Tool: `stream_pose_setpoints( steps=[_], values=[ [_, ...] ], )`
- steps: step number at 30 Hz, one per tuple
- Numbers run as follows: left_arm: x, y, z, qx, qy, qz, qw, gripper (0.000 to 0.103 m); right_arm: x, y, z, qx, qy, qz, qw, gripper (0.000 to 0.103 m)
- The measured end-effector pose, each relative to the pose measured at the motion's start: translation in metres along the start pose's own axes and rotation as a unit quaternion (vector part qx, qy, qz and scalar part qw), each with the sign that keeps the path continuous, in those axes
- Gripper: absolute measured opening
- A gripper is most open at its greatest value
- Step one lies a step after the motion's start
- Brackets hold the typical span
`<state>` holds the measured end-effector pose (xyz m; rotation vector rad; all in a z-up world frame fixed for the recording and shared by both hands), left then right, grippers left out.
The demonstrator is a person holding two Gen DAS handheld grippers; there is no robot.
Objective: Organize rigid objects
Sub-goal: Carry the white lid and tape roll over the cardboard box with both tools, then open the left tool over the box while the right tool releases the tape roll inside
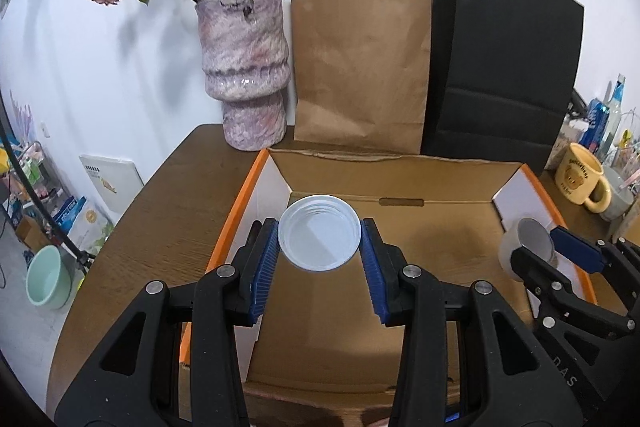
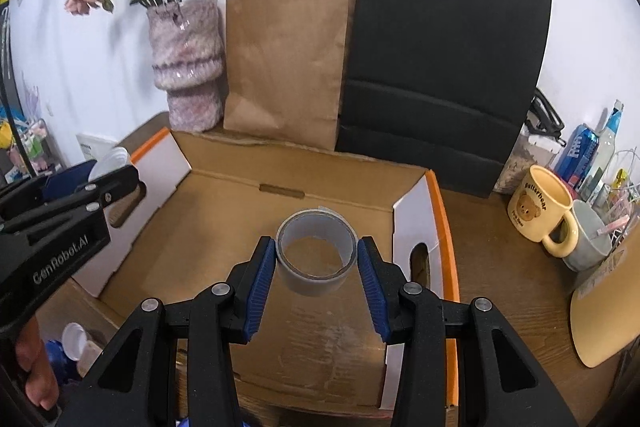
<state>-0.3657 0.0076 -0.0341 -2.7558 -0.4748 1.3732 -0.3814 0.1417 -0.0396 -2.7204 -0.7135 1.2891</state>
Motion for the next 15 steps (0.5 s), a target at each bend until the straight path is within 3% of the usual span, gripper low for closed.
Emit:
stream_pose_setpoints(
  steps=[5, 8, 10, 11, 12, 15],
  values=[
    [0.001, 0.004, 0.008, -0.009, 0.01, 0.004, 0.9999, 0.037, 0.01, -0.001, 0.014, -0.011, 0.021, 0.002, 1.0, 0.047],
    [0.001, 0.007, 0.01, -0.015, 0.012, 0.0, 0.9998, 0.066, 0.013, -0.004, 0.018, -0.014, 0.031, 0.007, 0.999, 0.049],
    [0.0, 0.01, 0.009, -0.017, 0.009, -0.004, 0.9998, 0.085, 0.016, -0.007, 0.021, -0.014, 0.039, 0.013, 0.999, 0.064],
    [-0.001, 0.01, 0.01, -0.018, 0.008, -0.006, 0.9998, 0.091, 0.017, -0.008, 0.022, -0.014, 0.04, 0.014, 0.999, 0.088],
    [-0.001, 0.012, 0.009, -0.019, 0.007, -0.009, 0.9998, 0.103, 0.018, -0.01, 0.022, -0.013, 0.041, 0.015, 0.999, 0.096],
    [-0.004, 0.014, 0.008, -0.022, 0.006, -0.016, 0.9996, 0.103, 0.018, -0.015, 0.021, -0.007, 0.039, 0.021, 0.999, 0.096]
  ],
)
Point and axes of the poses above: each gripper's, at about its wrist camera, not at the fingertips, and z roughly the way its jaws point, y to its left, x to its underside, the point moved 7 cm from there along z, roughly the way its jaws point, and after that the axes turned 12 degrees about -z, right-handed, at the moved point
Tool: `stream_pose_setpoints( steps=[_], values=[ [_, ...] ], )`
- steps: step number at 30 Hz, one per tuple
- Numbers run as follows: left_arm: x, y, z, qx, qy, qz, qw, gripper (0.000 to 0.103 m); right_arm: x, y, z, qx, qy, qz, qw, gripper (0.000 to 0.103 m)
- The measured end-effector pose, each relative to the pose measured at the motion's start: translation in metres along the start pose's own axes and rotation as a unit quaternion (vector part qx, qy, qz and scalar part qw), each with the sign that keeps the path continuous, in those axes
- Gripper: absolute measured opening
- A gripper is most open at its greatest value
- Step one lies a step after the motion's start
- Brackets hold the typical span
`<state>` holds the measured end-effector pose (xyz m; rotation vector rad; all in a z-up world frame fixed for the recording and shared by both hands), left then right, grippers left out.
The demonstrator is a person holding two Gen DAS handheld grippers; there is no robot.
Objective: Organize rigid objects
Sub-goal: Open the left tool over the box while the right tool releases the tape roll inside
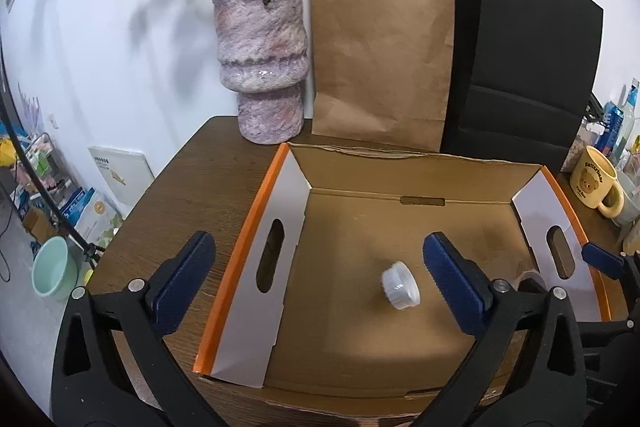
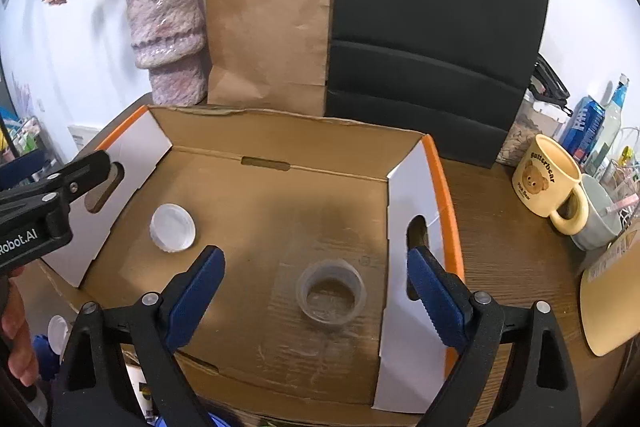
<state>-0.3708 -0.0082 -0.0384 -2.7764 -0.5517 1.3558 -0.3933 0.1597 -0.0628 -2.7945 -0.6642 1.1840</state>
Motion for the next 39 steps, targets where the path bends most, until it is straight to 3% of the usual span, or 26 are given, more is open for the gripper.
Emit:
stream_pose_setpoints(
  steps=[13, 39],
  values=[
    [-0.001, 0.002, -0.006, 0.005, -0.005, -0.006, 1.0, 0.103, -0.002, 0.001, -0.005, -0.001, -0.009, -0.001, 1.0, 0.096],
    [0.009, 0.015, -0.061, 0.036, -0.038, -0.01, 0.9986, 0.103, 0.006, 0.015, -0.059, 0.001, -0.06, -0.02, 0.998, 0.096]
  ],
)
Point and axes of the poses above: each gripper's, at about its wrist camera, not at the fingertips, and z roughly the way its jaws point, y to its left, x to its underside, the point moved 7 cm from there along z, roughly the way its jaws point, and after that the axes turned 12 degrees about -z, right-handed, at the moved point
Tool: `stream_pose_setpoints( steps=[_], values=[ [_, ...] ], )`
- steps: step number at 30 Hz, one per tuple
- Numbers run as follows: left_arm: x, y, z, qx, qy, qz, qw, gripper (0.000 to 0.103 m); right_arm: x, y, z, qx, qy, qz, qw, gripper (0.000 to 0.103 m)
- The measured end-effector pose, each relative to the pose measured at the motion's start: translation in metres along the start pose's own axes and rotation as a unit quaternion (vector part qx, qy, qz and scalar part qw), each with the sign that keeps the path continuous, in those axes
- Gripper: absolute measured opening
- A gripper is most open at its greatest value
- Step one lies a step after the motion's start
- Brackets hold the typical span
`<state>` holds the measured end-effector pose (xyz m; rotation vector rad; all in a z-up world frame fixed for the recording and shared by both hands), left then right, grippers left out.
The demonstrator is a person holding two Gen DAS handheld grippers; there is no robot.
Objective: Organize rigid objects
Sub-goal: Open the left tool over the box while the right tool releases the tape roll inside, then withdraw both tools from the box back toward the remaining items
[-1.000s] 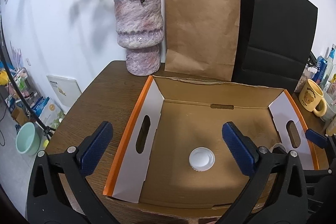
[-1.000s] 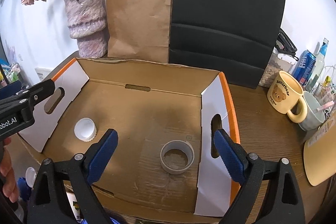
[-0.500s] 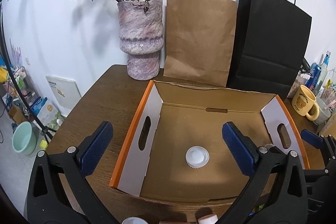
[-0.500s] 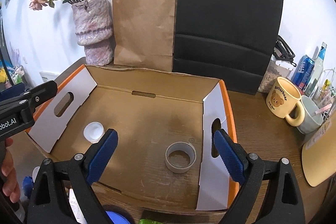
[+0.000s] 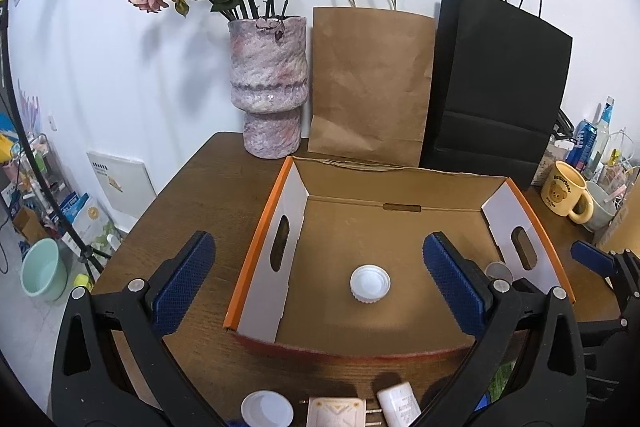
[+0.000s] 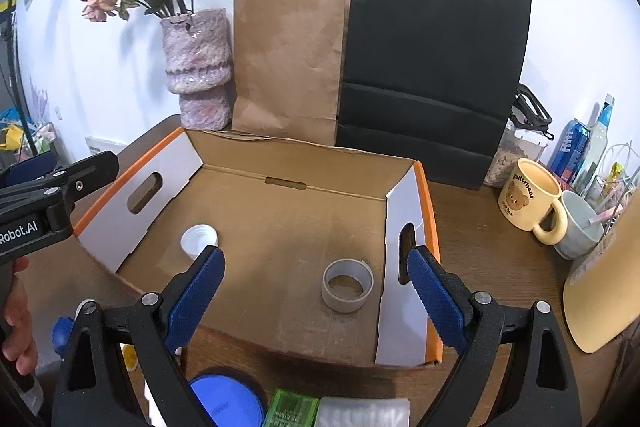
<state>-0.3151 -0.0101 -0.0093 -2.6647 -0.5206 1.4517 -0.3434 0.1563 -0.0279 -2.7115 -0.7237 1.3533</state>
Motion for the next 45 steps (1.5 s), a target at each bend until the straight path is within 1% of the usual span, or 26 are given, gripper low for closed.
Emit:
stream_pose_setpoints(
  steps=[9, 15, 22, 31, 40, 45],
  values=[
    [0.012, 0.005, -0.025, 0.013, -0.012, 0.007, 0.9998, 0.103, 0.008, 0.007, -0.029, -0.005, -0.018, -0.004, 1.0, 0.096],
    [0.021, 0.006, -0.046, 0.02, -0.022, 0.015, 0.9995, 0.103, 0.013, 0.012, -0.053, -0.011, -0.04, 0.002, 0.999, 0.096],
    [0.035, 0.011, -0.071, 0.031, -0.027, 0.022, 0.9989, 0.103, 0.027, 0.018, -0.083, -0.009, -0.056, 0.001, 0.998, 0.096],
    [0.061, 0.025, -0.093, 0.032, -0.021, 0.03, 0.9988, 0.103, 0.064, 0.023, -0.103, -0.005, -0.039, 0.005, 0.999, 0.096],
    [0.088, 0.044, -0.106, 0.03, -0.017, 0.037, 0.9987, 0.103, 0.102, 0.03, -0.112, -0.013, -0.013, 0.004, 1.0, 0.096],
    [0.104, 0.053, -0.109, 0.026, -0.017, 0.048, 0.9983, 0.103, 0.119, 0.039, -0.113, -0.012, 0.005, -0.008, 1.0, 0.096]
  ],
)
Point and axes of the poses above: each gripper's, at about its wrist camera, not at the fingertips, and z roughly the way its jaws point, y to its left, x to its underside, the point moved 7 cm from there along z, roughly the way its jaws point, and after that the axes turned 12 degrees about -z, right-handed, at the moved point
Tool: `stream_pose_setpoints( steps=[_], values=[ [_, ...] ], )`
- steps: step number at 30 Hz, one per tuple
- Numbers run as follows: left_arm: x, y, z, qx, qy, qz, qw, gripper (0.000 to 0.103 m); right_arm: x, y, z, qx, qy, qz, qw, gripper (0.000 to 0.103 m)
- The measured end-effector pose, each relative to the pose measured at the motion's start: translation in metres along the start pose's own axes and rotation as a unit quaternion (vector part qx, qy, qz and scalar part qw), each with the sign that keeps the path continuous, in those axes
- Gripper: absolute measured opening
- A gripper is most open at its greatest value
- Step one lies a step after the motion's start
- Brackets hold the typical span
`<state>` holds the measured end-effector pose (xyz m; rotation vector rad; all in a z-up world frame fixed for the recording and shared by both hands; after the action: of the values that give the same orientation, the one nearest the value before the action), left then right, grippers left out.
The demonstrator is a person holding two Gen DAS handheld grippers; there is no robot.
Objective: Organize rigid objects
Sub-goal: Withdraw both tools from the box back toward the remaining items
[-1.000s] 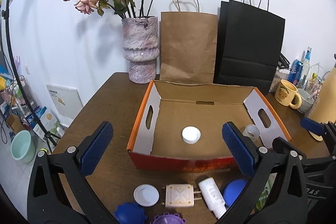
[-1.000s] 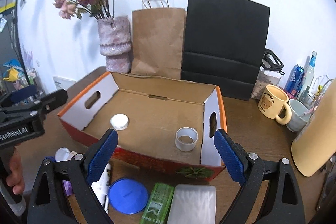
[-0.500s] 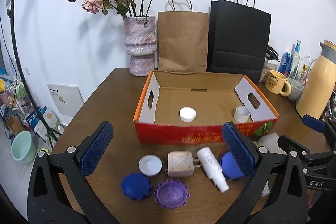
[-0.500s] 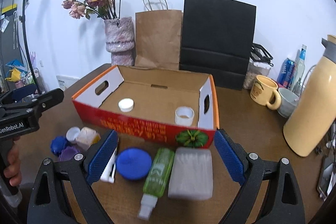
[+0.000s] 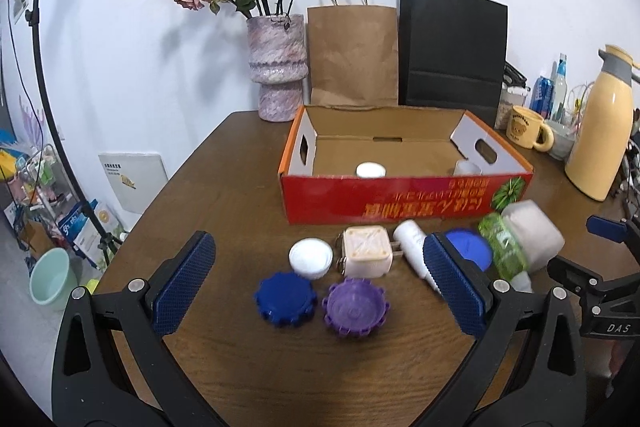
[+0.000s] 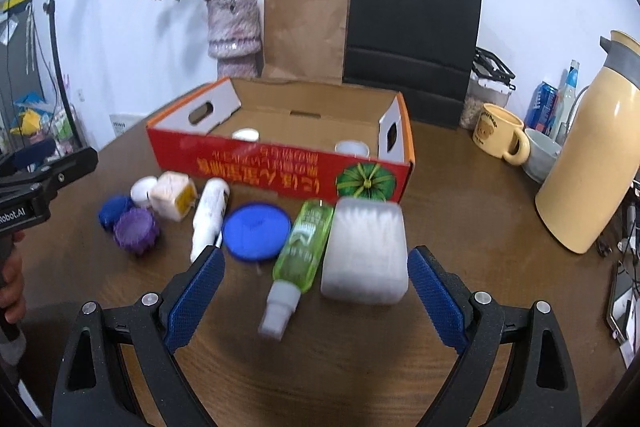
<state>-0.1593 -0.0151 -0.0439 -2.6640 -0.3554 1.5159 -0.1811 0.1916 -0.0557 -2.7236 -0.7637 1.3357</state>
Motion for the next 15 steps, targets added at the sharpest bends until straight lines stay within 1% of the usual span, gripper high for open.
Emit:
stream_pose_setpoints(
  steps=[3, 7, 11, 15],
  values=[
    [0.009, 0.002, 0.001, 0.004, 0.003, 0.008, 1.0, 0.103, 0.01, 0.004, 0.002, 0.005, 0.015, -0.005, 1.0, 0.096],
    [0.017, 0.005, 0.001, 0.007, 0.001, 0.008, 0.9999, 0.103, 0.018, 0.012, 0.005, -0.004, 0.024, -0.006, 1.0, 0.096],
    [0.022, 0.011, 0.006, 0.0, 0.003, 0.001, 1.0, 0.103, 0.021, 0.02, 0.01, -0.003, 0.032, -0.015, 0.999, 0.096],
    [0.023, 0.017, 0.008, 0.002, 0.006, -0.012, 0.9999, 0.103, 0.023, 0.027, 0.021, -0.007, 0.045, -0.022, 0.999, 0.096]
  ],
)
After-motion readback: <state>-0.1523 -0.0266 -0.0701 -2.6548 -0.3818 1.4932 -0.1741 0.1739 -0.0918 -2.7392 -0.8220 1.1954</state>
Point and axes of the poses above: each gripper's, at about its wrist camera, not at the fingertips, and z roughly the way its jaws point, y to its left, x to its underside, the point moved 7 cm from there along z, roughly the way its jaws point, and after that the axes turned 12 degrees about -z, right-handed, at the moved point
